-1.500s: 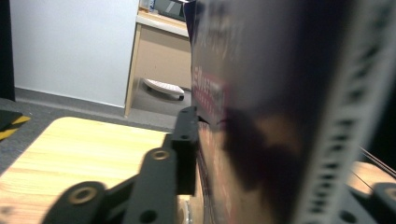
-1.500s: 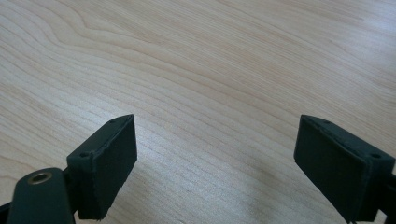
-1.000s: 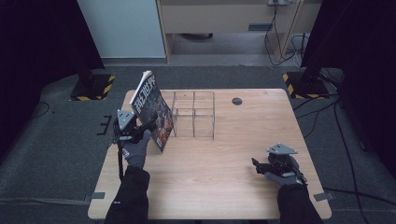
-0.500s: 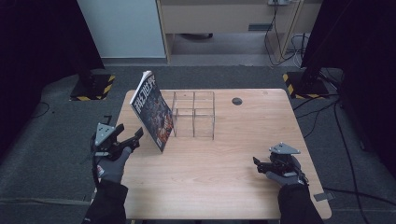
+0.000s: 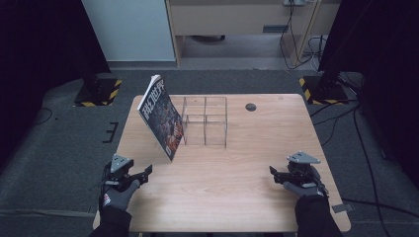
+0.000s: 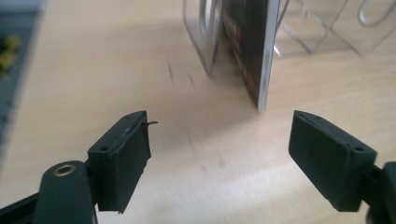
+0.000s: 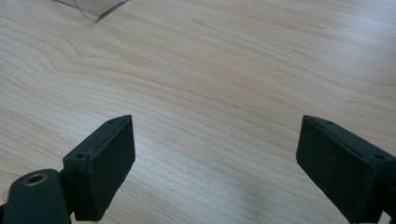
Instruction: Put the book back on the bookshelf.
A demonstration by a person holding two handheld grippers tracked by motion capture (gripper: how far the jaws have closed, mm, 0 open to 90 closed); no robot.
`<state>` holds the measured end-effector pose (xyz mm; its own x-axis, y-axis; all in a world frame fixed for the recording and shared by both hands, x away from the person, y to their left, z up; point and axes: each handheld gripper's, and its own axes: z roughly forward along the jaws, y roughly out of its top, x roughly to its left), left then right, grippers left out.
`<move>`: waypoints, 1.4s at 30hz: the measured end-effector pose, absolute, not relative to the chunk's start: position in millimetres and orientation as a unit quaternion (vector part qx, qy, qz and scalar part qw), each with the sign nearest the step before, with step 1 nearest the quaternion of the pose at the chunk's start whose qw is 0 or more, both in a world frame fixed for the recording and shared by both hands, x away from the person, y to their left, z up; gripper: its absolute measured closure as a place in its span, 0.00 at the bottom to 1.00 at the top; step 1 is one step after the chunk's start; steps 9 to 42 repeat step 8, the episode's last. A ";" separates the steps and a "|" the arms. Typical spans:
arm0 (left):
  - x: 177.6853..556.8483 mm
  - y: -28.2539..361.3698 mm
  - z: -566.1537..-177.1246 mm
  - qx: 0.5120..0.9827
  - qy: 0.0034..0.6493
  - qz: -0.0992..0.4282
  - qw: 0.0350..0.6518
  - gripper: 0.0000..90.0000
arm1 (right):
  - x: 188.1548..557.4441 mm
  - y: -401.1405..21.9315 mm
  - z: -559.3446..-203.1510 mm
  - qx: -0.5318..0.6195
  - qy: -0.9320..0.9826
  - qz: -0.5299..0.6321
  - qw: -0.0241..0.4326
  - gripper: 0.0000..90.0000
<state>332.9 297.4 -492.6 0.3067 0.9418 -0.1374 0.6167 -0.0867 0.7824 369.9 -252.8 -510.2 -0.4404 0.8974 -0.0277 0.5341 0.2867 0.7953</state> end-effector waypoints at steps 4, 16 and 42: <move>338.8 298.2 -506.1 0.734 0.551 0.205 0.339 0.20 | 369.9 -254.5 -510.9 0.477 0.761 0.365 0.243 0.13; 343.2 305.8 -513.4 0.745 0.550 0.208 0.316 0.19 | 370.3 -256.4 -512.4 0.490 0.757 0.355 0.247 0.13; 343.2 305.8 -513.4 0.745 0.550 0.208 0.316 0.19 | 370.3 -256.4 -512.4 0.490 0.757 0.355 0.247 0.13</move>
